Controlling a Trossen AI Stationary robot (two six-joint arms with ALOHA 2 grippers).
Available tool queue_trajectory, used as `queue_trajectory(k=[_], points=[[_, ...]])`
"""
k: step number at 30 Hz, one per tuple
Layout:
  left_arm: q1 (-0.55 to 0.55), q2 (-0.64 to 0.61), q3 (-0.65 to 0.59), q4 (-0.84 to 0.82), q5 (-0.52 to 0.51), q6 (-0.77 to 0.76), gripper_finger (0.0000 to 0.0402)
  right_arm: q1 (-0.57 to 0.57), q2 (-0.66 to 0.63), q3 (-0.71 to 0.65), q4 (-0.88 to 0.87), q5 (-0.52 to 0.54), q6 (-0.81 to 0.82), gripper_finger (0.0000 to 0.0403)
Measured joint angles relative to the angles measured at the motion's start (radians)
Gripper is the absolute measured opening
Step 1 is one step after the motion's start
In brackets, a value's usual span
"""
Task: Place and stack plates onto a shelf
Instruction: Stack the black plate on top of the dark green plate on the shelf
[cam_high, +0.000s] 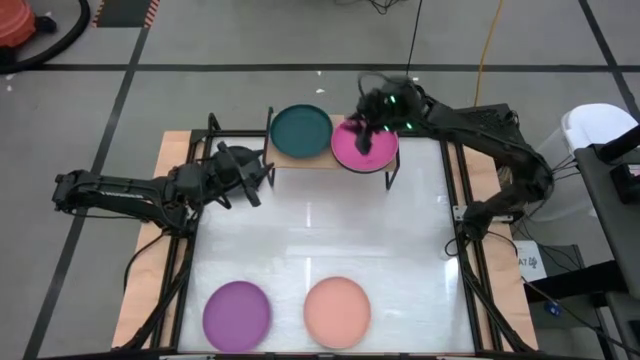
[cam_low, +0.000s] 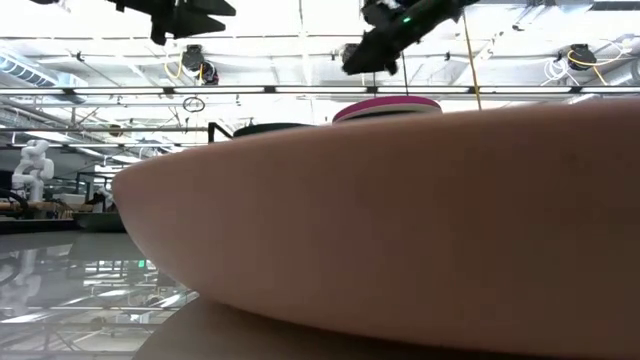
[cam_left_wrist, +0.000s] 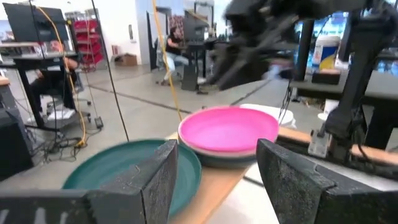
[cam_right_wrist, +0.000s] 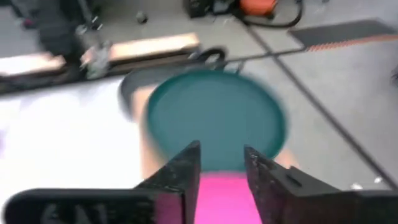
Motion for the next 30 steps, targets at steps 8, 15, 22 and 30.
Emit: queue_trajectory(k=[8, 15, 22, 30], points=[[-0.050, 0.052, 0.049, -0.080, 0.005, -0.012, 0.0223, 0.216, -0.371, -0.499, 0.187, 0.099, 0.066, 0.0150], [-0.062, 0.191, 0.164, -0.287, -0.029, -0.091, 0.0223, 0.359, -0.703, -0.931, 0.536, 0.158, 0.174, 0.0150], [-0.062, 0.323, 0.376, -0.847, 0.050, -0.304, 0.0223, 0.412, -0.900, -1.113, 0.618, 0.159, 0.186, 0.0151], [-0.045, 0.434, 0.453, -1.170, 0.128, -0.445, 0.0223, 0.427, -0.952, -1.168, 0.677, 0.158, 0.186, 0.0151]])
